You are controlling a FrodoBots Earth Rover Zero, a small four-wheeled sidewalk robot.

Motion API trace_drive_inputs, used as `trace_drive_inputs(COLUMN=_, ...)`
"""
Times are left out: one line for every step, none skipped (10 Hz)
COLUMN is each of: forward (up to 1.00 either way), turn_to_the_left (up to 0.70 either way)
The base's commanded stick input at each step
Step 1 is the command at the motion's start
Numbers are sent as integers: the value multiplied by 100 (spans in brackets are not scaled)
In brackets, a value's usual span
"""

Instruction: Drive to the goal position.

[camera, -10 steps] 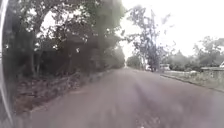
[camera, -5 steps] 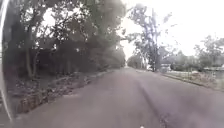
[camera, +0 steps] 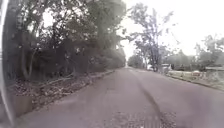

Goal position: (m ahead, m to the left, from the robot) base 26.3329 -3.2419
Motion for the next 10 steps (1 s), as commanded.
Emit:
trace_drive_inputs(forward=70, turn_to_the_left=1)
trace_drive_inputs(forward=70, turn_to_the_left=1)
trace_drive_inputs(forward=70, turn_to_the_left=1)
trace_drive_inputs(forward=70, turn_to_the_left=1)
trace_drive_inputs(forward=70, turn_to_the_left=1)
trace_drive_inputs(forward=70, turn_to_the_left=1)
trace_drive_inputs(forward=70, turn_to_the_left=1)
trace_drive_inputs(forward=70, turn_to_the_left=1)
trace_drive_inputs(forward=70, turn_to_the_left=1)
trace_drive_inputs(forward=70, turn_to_the_left=1)
